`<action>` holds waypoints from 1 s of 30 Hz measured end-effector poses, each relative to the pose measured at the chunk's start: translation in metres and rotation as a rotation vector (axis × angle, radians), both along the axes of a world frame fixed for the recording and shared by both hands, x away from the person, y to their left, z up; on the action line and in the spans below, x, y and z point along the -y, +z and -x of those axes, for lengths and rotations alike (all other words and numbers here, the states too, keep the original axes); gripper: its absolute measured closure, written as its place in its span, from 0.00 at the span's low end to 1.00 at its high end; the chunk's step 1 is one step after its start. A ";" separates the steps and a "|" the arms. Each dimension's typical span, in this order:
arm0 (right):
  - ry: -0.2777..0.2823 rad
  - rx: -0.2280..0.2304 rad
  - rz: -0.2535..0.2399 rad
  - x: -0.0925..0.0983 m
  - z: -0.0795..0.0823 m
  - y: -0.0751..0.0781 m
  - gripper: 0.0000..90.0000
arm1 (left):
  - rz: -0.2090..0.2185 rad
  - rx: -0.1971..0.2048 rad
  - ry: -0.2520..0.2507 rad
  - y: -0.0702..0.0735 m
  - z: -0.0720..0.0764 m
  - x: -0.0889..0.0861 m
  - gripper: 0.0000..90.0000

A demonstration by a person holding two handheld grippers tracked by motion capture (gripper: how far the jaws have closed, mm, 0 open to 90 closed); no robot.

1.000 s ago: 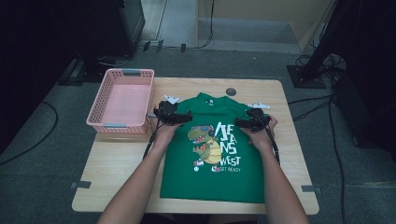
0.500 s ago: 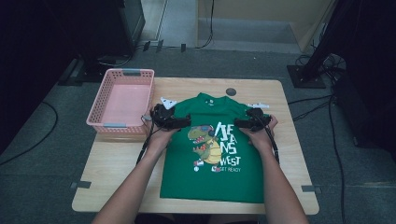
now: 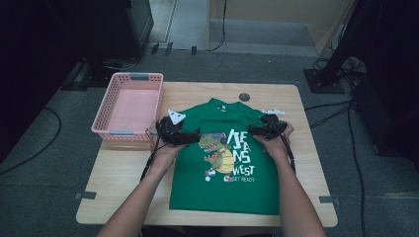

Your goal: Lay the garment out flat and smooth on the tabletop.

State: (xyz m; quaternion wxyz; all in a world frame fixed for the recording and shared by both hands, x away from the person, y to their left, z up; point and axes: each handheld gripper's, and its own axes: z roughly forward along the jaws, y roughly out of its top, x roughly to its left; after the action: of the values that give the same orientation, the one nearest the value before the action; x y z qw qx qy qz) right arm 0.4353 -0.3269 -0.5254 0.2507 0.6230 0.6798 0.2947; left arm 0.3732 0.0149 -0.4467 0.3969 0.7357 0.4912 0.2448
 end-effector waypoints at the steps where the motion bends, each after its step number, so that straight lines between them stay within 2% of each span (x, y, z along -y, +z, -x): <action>1: 0.001 0.000 0.000 0.000 0.000 0.000 0.00 | 0.001 -0.002 0.001 0.001 0.001 -0.002 0.00; 10: 0.000 0.000 0.000 0.000 0.000 0.000 0.00 | -0.007 0.002 -0.001 -0.001 0.020 -0.019 0.00; 25: 0.001 0.000 0.001 0.000 0.000 0.000 0.00 | -0.002 -0.021 0.037 -0.025 0.048 -0.058 0.00; 30: 0.001 0.000 0.001 0.000 0.000 0.000 0.00 | 0.014 -0.029 0.062 -0.031 0.055 -0.074 0.00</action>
State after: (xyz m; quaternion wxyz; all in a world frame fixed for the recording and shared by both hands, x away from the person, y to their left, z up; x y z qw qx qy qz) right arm 0.4353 -0.3269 -0.5254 0.2508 0.6228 0.6801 0.2945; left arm 0.3185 0.0892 -0.4778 0.3869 0.7209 0.5212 0.2430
